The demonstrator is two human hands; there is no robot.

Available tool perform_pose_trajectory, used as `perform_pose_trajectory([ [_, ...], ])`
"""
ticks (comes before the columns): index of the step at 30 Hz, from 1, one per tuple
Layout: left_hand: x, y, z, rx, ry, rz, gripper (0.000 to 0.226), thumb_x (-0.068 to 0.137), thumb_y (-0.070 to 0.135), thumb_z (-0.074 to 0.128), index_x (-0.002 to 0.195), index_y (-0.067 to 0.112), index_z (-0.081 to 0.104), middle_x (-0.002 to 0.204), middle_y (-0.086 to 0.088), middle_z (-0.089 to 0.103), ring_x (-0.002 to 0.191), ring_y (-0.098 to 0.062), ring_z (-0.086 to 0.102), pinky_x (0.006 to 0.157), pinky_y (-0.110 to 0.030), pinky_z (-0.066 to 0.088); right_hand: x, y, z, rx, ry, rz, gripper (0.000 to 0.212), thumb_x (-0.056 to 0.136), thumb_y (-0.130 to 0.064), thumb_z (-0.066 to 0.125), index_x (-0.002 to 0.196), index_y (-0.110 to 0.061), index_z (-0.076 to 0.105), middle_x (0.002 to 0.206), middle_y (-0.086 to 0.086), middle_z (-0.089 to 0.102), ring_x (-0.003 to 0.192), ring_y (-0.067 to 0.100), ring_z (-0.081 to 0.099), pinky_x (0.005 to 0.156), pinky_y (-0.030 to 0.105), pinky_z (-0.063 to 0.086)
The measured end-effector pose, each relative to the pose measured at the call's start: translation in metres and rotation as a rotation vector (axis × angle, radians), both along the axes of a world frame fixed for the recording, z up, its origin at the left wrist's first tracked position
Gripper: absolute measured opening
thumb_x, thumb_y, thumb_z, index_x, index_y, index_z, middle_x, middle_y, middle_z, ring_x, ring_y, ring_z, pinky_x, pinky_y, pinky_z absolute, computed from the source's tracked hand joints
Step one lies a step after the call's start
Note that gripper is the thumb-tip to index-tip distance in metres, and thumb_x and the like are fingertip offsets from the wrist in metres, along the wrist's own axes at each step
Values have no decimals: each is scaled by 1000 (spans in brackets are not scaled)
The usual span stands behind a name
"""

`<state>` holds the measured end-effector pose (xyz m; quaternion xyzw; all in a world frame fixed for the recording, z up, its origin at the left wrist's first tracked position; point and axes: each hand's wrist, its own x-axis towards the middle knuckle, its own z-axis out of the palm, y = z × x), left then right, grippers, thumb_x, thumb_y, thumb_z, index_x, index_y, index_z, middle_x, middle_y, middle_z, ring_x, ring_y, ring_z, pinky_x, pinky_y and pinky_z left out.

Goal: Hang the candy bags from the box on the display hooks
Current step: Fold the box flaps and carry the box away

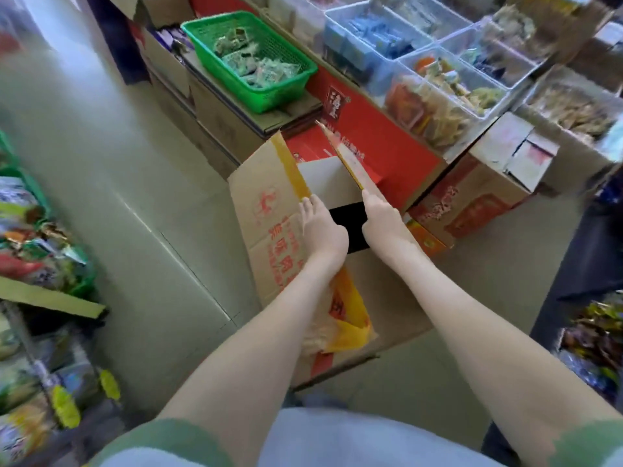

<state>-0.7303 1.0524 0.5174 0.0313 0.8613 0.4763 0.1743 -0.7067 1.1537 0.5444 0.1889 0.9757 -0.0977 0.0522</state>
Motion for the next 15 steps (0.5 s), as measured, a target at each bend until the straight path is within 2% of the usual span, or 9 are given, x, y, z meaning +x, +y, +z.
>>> perform_pose_trajectory([
  [5, -64, 51, 8, -6, 6, 0, 78, 82, -13, 36, 152, 4, 4, 160, -10, -2, 148, -19, -5, 120, -29, 0, -59, 65, 7, -35, 18, 3, 68, 84, 15, 33, 148, -7, 24, 149, 15, 36, 132, 29, 40, 102, 27, 32],
  [8, -93, 88, 7, -37, 3, -7, 81, 83, -15, 36, 152, 6, 0, 161, -8, -5, 147, -18, -8, 118, -28, -4, -89, 103, 1, -86, 44, 14, 67, 83, 16, 34, 147, -5, 25, 147, 16, 37, 133, 31, 38, 103, 32, 33],
  [12, -137, 138, -5, -122, -9, -2, 79, 86, -13, 37, 151, 2, -4, 160, -12, -8, 147, -22, -10, 116, -29, -7, -139, 151, -24, -77, -31, 105, 69, 87, 11, 38, 150, -5, 15, 152, 16, 28, 135, 32, 35, 106, 36, 32],
  [15, -157, 168, -19, -191, -21, 2, 77, 87, -12, 36, 150, 2, -6, 160, -13, -8, 147, -24, -9, 117, -30, -5, -163, 183, -42, -84, -26, 133, 71, 85, 13, 37, 150, -5, 14, 150, 18, 31, 128, 36, 41, 102, 42, 38],
])
